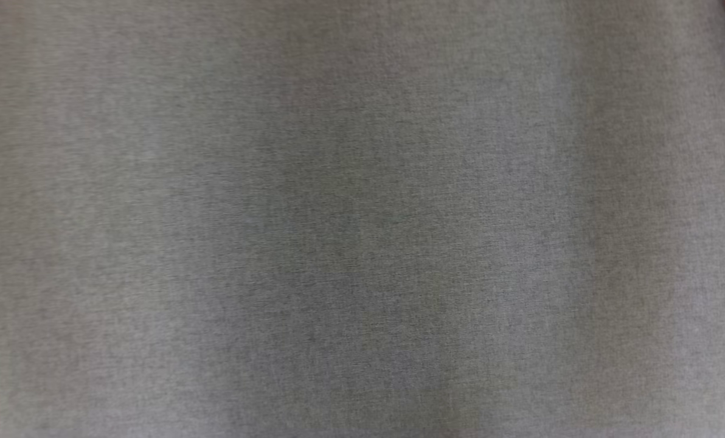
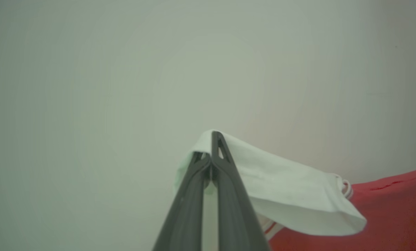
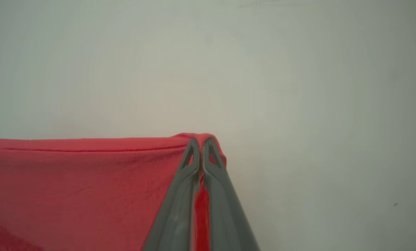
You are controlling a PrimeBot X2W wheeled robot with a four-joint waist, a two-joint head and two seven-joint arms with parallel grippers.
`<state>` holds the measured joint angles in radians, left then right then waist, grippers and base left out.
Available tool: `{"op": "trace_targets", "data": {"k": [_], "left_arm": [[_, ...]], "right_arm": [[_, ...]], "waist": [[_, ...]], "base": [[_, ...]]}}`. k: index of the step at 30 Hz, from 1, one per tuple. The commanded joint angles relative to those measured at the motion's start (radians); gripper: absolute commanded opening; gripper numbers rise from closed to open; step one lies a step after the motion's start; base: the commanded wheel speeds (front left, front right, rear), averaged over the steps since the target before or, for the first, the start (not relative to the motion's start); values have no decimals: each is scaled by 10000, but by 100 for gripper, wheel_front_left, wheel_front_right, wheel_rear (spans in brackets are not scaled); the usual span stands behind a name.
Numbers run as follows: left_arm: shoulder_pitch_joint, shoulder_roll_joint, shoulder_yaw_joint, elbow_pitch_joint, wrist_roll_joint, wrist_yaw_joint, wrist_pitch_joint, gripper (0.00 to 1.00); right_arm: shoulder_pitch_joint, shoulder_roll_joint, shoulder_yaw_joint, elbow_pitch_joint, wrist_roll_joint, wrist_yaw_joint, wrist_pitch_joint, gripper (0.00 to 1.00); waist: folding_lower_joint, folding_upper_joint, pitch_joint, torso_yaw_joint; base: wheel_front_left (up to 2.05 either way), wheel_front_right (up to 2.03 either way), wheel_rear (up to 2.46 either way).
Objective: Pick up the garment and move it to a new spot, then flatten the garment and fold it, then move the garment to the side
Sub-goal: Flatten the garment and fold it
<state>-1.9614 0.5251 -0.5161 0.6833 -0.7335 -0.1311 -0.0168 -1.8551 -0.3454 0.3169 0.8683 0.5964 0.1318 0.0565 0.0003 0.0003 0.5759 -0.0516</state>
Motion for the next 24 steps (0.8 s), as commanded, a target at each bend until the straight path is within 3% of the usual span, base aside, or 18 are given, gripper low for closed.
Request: {"op": "trace_targets", "data": {"k": [1,7,11,18,24], "left_arm": [[-754,-121,-143,359,-30,21,-52,0],[-1691,-549,-914,1339,-131,21,-196,0],[-1758,-511,-1461,1603,-273,21,-422,0],[-1265,-242,-1627,1951,-910,24,-1019,0],[106,216,-1809,1623,-1224,24,-1784,0]], "right_arm": [[-448,-10,108,281,-164,-27,-68,0],[-1120,-52,300,1132,-214,-27,-356,0],[-1326,-23,468,1386,-87,-27,-509,0],[-739,-195,926,1254,310,-27,-739,0],[641,-844,1524,350,1126,-27,-1048,0]], "waist": [[-3,-3,198,-158],[-3,-3,483,-111],[-3,-3,684,-153],[-3,-3,865,-226],[-3,-3,463,-228]], "base": [[0,0,0],[0,0,0],[0,0,0],[0,0,0],[0,0,0]]}}
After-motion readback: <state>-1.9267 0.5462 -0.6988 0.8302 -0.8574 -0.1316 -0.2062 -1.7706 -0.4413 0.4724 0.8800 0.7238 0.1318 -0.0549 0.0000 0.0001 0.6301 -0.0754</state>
